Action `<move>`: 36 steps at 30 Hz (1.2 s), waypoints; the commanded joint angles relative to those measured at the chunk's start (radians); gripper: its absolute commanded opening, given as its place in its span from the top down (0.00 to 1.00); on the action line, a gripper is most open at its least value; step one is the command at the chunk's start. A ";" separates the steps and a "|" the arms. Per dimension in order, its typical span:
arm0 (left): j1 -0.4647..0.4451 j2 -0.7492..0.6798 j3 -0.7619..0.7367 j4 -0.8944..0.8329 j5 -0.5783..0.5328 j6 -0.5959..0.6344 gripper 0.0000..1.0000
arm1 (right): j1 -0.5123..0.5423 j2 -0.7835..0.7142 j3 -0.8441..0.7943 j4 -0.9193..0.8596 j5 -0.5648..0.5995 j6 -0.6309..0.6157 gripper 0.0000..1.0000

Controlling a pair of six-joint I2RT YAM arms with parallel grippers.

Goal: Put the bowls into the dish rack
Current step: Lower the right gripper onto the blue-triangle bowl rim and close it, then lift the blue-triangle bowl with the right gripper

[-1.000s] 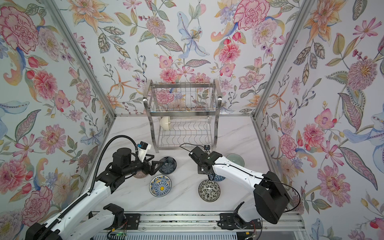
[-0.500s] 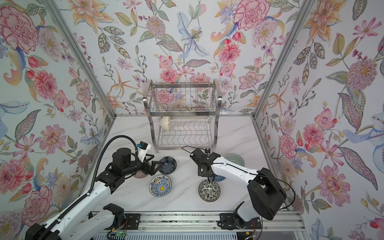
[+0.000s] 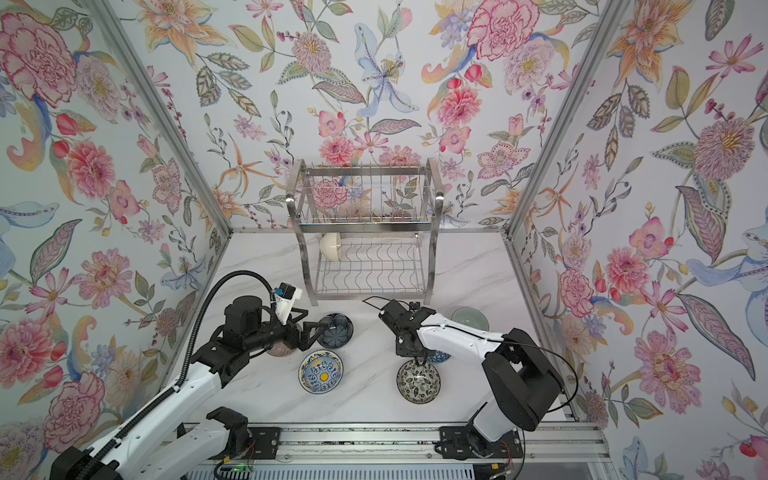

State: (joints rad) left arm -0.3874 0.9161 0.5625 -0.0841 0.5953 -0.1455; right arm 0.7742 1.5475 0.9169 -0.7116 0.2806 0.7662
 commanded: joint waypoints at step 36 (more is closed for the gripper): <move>-0.010 -0.063 -0.008 -0.011 -0.147 0.043 0.01 | 0.021 -0.033 0.171 -0.143 0.192 -0.104 1.00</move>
State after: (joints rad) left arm -0.3878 0.8688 0.5621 -0.0845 0.5056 -0.1200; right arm 0.7853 1.5463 1.0447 -0.8124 0.4156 0.6807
